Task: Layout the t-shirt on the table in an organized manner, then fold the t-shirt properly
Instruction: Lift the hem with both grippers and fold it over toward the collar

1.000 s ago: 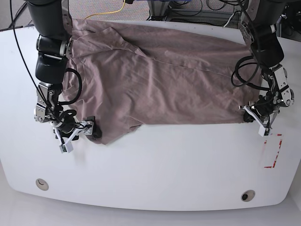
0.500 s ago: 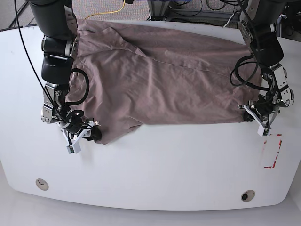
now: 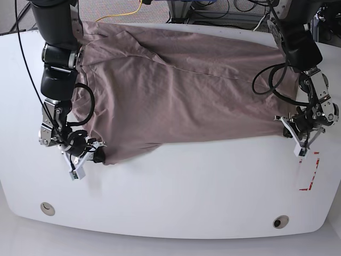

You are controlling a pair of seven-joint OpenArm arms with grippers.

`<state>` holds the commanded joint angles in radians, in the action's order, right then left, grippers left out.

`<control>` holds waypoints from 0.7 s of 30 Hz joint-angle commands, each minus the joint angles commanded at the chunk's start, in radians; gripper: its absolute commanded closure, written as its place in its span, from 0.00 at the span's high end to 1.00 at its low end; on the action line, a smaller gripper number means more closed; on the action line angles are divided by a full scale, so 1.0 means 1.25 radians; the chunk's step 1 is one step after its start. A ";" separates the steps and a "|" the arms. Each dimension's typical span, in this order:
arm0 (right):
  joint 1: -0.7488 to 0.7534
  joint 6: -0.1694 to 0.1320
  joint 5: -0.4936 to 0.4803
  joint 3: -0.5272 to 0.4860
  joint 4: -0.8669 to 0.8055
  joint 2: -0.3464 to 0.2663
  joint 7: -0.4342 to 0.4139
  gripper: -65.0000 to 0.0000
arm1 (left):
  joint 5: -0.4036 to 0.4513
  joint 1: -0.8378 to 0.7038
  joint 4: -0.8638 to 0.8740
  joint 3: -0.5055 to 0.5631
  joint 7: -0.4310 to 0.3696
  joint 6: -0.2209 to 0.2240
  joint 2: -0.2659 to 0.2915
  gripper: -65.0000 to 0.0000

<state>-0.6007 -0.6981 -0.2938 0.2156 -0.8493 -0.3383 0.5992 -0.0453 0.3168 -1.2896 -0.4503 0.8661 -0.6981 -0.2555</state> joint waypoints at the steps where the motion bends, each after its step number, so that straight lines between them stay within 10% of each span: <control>1: 0.000 0.000 0.000 0.000 -0.020 0.000 0.012 0.00 | 0.000 0.000 -0.012 0.000 0.005 0.000 0.000 0.00; 21: 0.095 0.000 -0.001 0.006 -0.453 0.004 0.313 0.00 | 0.000 -0.049 -0.216 0.000 0.047 0.000 0.050 0.00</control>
<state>-0.4826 -0.6981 -0.2954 0.2232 -1.4154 -0.3337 0.9904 -0.0453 0.2555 -1.5597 -0.4503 0.9244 -0.6981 -0.1926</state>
